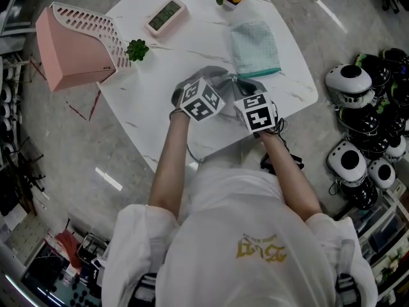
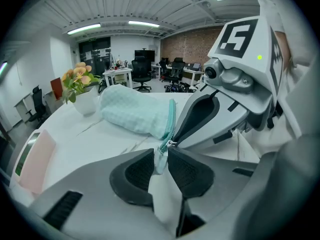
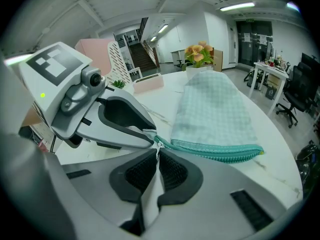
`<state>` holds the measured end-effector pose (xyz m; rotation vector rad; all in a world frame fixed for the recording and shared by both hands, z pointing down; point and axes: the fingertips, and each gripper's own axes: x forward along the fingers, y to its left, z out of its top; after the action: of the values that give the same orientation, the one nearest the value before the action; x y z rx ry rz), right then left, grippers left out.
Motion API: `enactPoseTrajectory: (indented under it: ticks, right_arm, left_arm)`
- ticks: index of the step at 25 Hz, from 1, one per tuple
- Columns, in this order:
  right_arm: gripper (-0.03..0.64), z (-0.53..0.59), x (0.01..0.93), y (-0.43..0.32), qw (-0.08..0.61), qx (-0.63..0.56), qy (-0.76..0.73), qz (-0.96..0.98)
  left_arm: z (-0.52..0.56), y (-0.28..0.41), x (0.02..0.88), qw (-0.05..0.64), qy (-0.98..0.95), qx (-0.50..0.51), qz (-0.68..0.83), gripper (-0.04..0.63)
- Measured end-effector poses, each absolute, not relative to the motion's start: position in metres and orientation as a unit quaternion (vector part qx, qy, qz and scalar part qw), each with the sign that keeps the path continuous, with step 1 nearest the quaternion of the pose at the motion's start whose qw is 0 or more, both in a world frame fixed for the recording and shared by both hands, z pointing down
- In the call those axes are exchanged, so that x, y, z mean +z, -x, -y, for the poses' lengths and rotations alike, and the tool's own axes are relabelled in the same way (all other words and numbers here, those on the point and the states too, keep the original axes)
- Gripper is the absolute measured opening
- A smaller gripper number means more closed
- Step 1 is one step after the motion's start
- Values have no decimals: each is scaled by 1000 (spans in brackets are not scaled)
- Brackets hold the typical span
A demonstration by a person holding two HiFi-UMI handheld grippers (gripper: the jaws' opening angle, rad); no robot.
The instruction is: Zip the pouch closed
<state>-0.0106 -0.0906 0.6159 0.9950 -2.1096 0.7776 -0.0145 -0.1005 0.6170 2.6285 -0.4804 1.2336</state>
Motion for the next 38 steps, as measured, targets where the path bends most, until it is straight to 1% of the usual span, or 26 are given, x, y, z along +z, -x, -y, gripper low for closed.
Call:
enactPoseTrajectory:
  ticks: [4, 6, 9, 25, 38]
  right_arm:
    - [28, 91, 616, 11, 340, 288, -382, 810]
    - [25, 91, 616, 10, 340, 287, -382, 810]
    - [18, 91, 616, 10, 338, 293, -378, 810]
    - [17, 85, 615, 2, 357, 279, -361, 815]
    - [17, 85, 610, -4, 348, 268, -372, 818]
  left_arm:
    - [99, 15, 619, 104, -889, 416, 161, 94]
    - [101, 16, 619, 110, -888, 413, 167, 66]
    - [101, 17, 618, 123, -887, 410, 172, 55]
    - [92, 19, 615, 148, -883, 406, 182, 43]
    - [90, 22, 614, 161, -881, 402, 191, 43]
